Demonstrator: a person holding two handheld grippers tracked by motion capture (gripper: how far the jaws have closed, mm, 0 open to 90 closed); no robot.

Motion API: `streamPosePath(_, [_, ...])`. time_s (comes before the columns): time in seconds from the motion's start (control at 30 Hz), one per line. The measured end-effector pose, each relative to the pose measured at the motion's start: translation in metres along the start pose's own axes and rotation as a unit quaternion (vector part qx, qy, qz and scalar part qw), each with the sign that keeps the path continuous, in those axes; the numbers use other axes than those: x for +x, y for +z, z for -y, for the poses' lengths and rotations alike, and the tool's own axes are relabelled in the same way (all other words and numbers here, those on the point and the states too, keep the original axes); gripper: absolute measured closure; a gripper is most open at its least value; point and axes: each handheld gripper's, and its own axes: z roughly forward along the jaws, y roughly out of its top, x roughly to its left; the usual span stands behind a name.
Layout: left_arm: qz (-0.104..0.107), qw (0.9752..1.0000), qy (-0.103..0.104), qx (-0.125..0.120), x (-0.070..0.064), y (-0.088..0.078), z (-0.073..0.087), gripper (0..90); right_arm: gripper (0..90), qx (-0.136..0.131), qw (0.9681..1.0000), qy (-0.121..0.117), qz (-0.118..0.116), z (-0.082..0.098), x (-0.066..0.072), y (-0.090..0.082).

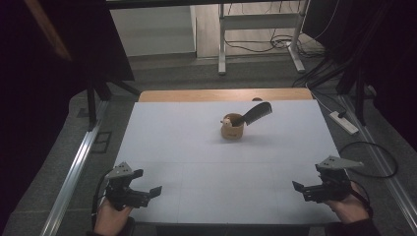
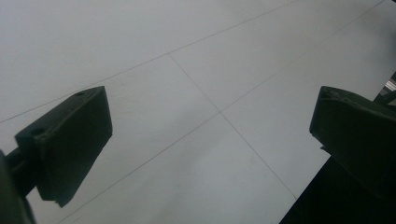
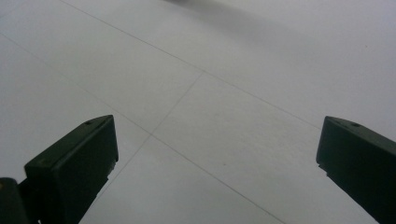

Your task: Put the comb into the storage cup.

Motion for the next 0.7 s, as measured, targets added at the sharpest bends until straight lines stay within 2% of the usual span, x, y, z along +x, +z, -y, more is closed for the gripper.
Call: streamPosePath(0.7, [0.002, 1.0, -0.005, -0.003, 0.001, 0.0, 0.0, 0.1, 0.0, 0.017, 0.9993, 0.011, 0.031, 0.02, -0.002, -0.015])
